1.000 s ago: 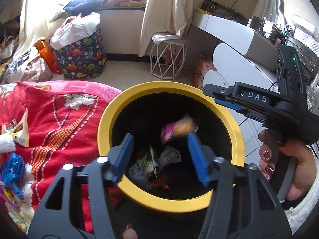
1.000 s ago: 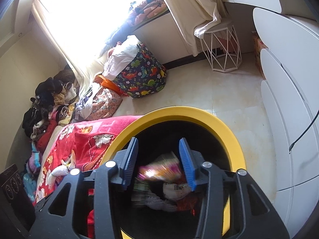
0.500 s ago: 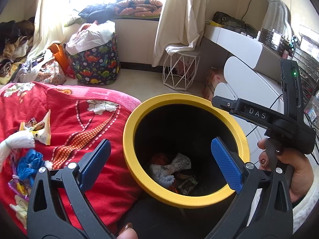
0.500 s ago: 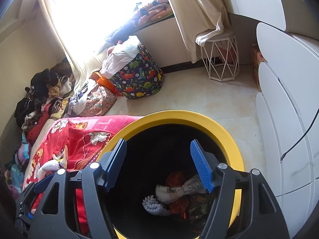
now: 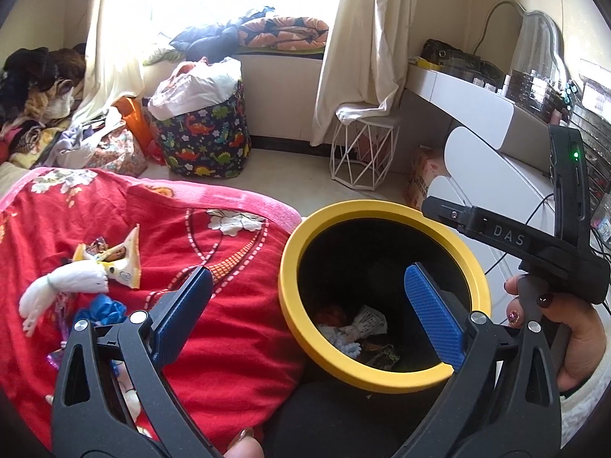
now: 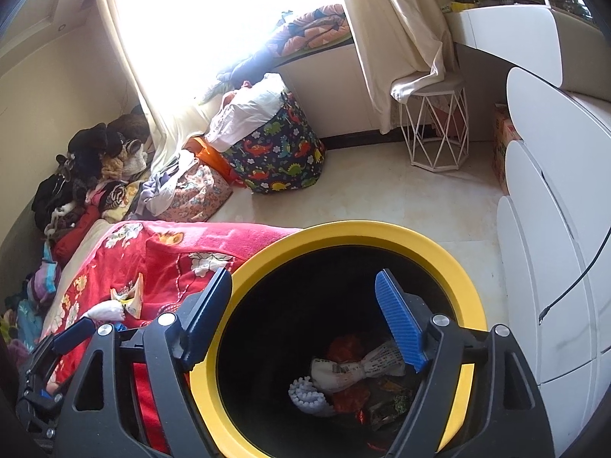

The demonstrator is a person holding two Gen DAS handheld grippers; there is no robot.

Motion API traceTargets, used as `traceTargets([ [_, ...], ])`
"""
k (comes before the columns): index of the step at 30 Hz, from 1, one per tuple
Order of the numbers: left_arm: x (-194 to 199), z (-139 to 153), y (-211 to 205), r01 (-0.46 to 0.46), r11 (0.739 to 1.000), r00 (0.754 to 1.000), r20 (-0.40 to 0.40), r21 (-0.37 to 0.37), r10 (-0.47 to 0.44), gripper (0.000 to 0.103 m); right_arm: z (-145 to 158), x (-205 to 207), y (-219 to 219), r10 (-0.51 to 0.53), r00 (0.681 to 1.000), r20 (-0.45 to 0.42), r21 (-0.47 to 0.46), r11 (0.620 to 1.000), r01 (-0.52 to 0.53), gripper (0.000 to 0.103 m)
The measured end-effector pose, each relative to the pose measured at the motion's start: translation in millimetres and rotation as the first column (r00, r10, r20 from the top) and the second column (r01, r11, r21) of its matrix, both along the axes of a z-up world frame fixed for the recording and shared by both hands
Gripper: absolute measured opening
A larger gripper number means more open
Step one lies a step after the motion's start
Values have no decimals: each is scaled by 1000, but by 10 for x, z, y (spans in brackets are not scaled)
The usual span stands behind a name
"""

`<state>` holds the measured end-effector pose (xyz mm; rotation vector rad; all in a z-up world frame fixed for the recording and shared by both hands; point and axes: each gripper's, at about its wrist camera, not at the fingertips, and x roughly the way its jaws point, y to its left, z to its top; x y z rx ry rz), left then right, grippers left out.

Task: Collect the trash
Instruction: 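Move both tools back over the bed toward the blue bag and foam net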

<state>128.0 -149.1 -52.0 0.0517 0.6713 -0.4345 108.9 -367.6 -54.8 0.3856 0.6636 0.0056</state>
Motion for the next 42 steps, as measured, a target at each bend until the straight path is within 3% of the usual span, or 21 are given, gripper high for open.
traceTargets([
  [23,-11,239,558,-112,994,992,62,-18,113,93,264,-18,476,111,993,35,-43,993,-109,75],
  [42,71,346,1298,-266,962,959,90,-56,270,93,379,-85,1064,222,973,63,-96,972,-215,77],
])
